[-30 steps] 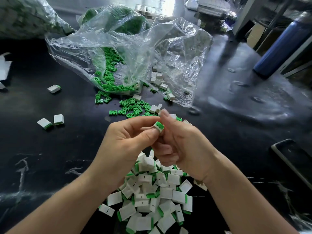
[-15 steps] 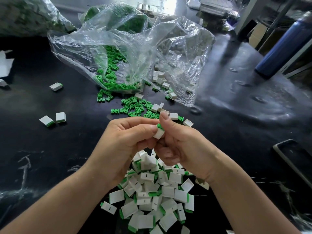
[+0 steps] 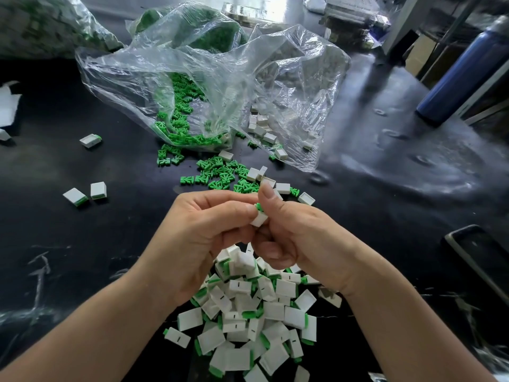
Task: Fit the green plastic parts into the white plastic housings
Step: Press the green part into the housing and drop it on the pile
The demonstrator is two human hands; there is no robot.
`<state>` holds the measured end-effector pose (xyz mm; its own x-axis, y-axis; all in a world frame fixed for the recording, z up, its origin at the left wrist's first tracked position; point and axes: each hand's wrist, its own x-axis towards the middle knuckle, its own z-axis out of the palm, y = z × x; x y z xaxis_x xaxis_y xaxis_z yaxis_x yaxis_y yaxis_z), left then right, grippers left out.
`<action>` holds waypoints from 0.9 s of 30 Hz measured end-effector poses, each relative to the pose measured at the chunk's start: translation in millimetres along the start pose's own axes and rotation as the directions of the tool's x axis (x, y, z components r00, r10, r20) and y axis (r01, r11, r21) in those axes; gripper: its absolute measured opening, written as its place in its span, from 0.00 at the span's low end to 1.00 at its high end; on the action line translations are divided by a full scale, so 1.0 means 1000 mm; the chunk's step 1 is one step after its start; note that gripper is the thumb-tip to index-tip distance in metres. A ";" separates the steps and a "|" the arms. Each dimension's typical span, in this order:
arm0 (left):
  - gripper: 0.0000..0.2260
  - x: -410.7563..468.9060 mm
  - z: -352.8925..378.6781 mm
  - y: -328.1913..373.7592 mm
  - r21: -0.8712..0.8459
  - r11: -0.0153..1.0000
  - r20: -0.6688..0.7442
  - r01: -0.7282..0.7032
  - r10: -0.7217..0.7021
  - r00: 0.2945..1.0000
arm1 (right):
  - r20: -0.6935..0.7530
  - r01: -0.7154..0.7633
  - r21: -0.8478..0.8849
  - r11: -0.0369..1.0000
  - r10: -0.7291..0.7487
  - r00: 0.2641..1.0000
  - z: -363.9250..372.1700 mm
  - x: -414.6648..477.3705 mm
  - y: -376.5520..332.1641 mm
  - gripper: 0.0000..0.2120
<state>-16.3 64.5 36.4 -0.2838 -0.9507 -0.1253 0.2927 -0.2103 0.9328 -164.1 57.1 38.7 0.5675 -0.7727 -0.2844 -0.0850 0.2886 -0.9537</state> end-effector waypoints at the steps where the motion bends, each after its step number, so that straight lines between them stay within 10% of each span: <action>1: 0.12 0.000 0.000 0.000 0.013 1.000 -0.004 0.001 -0.001 1.000 | -0.011 0.001 -0.011 1.000 -0.001 1.000 0.001 0.000 0.000 0.29; 11: 0.09 0.000 -0.001 0.002 0.063 0.998 0.001 0.024 -0.024 1.000 | -0.019 0.040 -0.141 0.989 -0.043 0.999 0.005 -0.003 -0.003 0.21; 16: 0.09 0.001 0.001 0.002 0.010 1.000 0.006 0.022 -0.022 1.000 | -0.068 0.050 -0.145 0.988 -0.060 0.996 0.012 0.001 0.001 0.35; 27: 0.10 0.001 0.001 0.001 0.001 1.000 -0.069 0.030 -0.030 0.997 | -0.157 0.042 -0.024 0.999 -0.045 0.987 0.022 0.002 0.000 0.20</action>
<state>-17.0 64.1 37.4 -0.2290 -0.9573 -0.1763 0.2826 -0.2387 0.9291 -144.4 68.1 40.4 0.4355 -0.8639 -0.2529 -0.0810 0.2422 -0.9668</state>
